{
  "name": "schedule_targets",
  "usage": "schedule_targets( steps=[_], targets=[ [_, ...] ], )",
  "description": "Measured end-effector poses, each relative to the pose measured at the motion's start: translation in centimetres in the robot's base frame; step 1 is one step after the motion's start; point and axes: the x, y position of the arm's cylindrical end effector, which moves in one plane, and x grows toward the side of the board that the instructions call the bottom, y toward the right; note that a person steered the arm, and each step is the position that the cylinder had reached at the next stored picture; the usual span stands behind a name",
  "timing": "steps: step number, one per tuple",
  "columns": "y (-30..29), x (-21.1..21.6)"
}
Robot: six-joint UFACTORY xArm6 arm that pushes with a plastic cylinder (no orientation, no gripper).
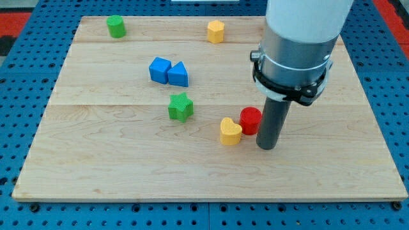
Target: Drag yellow heart beside green star
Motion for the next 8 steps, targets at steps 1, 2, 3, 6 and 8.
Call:
schedule_targets(
  steps=[1,2,3,6,8],
  targets=[
    [-2.4,-0.8],
    [-6.7,-1.3],
    [-12.0,-1.5],
    [-20.9,-1.5],
    [-12.1,0.0]
  ],
)
